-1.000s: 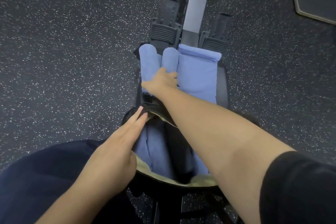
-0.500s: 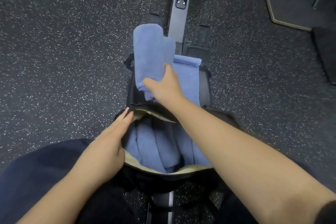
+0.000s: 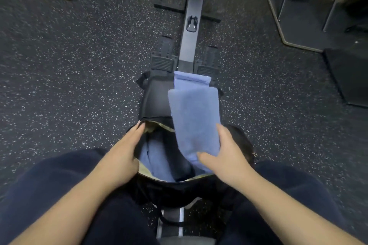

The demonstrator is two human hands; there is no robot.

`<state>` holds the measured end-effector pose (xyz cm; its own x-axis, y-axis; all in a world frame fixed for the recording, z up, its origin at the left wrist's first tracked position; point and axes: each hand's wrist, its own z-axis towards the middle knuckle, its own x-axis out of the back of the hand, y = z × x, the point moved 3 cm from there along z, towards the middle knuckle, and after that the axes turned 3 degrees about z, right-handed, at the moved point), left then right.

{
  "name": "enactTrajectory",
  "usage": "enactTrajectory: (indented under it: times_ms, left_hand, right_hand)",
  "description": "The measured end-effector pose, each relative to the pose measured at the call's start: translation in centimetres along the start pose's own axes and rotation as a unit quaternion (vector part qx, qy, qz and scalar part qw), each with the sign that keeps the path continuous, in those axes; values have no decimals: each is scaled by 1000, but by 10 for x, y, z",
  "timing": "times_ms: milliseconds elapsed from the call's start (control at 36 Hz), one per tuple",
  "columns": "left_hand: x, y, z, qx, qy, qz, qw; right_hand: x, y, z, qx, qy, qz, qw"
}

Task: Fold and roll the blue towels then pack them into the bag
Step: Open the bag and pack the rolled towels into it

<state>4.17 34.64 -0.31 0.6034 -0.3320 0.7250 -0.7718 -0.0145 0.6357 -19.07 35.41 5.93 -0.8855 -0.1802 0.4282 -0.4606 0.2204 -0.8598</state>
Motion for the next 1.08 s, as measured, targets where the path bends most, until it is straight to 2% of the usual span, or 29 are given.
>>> enactTrajectory:
  times_ms: [83,222,389,500,583,667,833,972,1083]
  left_hand:
    - [-1,1,-1,-5,0,-2,1000]
    - [-3,5,-2,3,-4,-24,1000]
    - [-2,14,-6,-20,5,-38,999]
    - [0,18,-8,-10,-3,-61,998]
    - [-1,16,-8,2,-13,-45,999]
    - [-3,13,-6,7,-13,-28,1000]
    - [-3,12,-6,1,-14,-33,999]
    - [-4,17,-7,13,-6,-35,999]
    - [-4,16,-7,23,3,-45,999]
  right_hand:
    - [-1,12,-20,12,-39,-49,998]
    - [-11,35,-36,36,-94,-205,973]
    - [-29,41,-44,61,-168,-286,941]
    - [-39,43,-44,14,-253,-285,924]
    - [-44,51,-43,-47,-275,-244,929]
    - [-44,56,-36,-87,-236,-194,948]
    - [-24,60,-21,-129,-55,-137,980]
    - [-25,46,-10,-139,14,-242,960]
    - [-60,39,-3,-130,-15,-348,928]
